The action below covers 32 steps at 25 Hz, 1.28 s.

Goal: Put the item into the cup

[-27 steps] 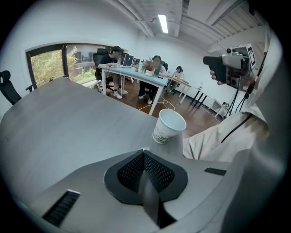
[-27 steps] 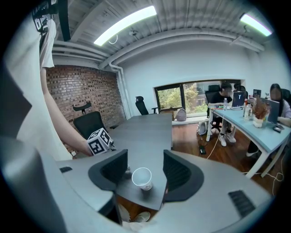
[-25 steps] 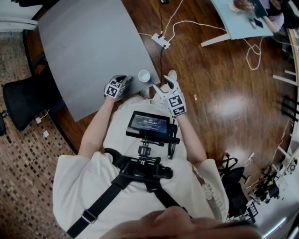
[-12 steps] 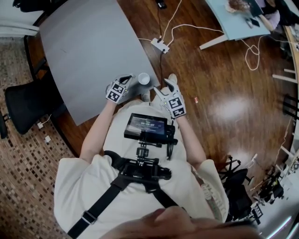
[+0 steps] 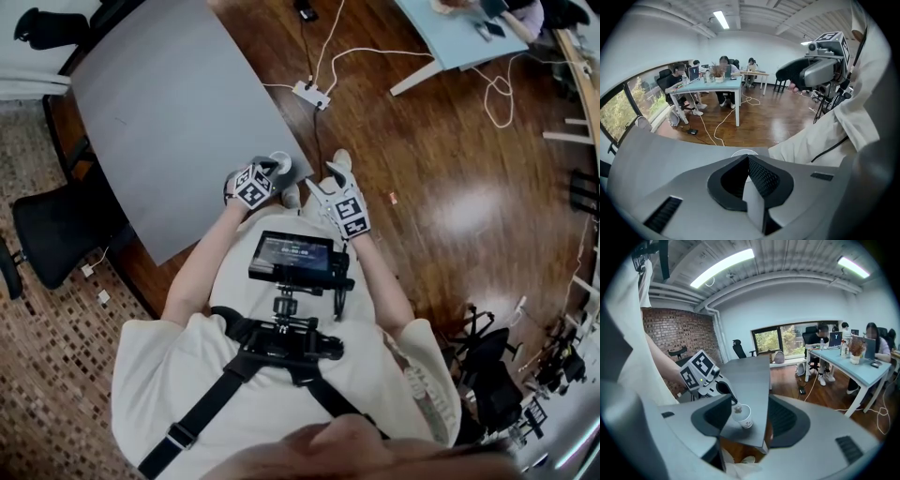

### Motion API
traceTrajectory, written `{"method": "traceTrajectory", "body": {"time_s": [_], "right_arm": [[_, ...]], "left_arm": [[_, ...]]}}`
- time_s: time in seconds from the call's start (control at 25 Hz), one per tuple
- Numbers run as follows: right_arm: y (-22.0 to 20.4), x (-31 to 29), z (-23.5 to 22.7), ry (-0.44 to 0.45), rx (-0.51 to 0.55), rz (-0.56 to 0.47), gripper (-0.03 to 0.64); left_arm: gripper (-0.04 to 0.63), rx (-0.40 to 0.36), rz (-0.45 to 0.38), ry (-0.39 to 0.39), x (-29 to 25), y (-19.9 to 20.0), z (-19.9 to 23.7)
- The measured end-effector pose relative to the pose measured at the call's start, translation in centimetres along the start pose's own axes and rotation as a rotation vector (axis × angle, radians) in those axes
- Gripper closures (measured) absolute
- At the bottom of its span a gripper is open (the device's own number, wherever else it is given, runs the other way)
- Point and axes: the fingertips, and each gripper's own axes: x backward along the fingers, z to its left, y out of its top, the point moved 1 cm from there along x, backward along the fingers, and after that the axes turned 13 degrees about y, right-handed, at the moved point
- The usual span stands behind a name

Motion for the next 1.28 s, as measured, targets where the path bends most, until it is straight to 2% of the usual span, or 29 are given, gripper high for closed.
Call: {"method": "traceTrajectory", "body": {"time_s": [0.28,0.44,0.6,0.72,0.92,1.0,1.2,1.28], "right_arm": [[-0.7,-0.5,-0.4,0.000,-0.016,0.008,0.354],[0.3,-0.4,-0.3,0.004,0.001,0.002,0.354],[-0.1,-0.5,-0.3,0.009,-0.008,0.018,0.354],[0.1,-0.5,-0.2,0.016,-0.006,0.025,0.354],[-0.1,-0.5,-0.1,0.026,-0.009,0.036,0.354],[0.3,-0.4,0.0,0.024,-0.002,0.032,0.354],[0.6,-0.3,-0.1,0.018,0.004,0.029,0.354],[0.5,-0.3,-0.2,0.014,0.001,0.033,0.354]], "left_arm": [[0.595,-0.061,0.045,0.010,-1.8,-0.9,0.3],[0.595,-0.070,0.065,0.010,-2.5,-1.2,0.0],[0.595,-0.126,0.095,0.035,-2.7,-1.5,0.0],[0.595,-0.159,0.112,0.031,-3.0,-1.6,-0.6],[0.591,-0.173,0.127,0.011,-3.1,-1.4,-1.5],[0.527,-0.169,0.117,-0.010,-3.2,-1.2,-1.9],[0.493,-0.157,0.127,0.006,-3.0,-1.6,-1.6],[0.485,-0.146,0.098,0.003,-2.4,-0.9,-1.6]]}}
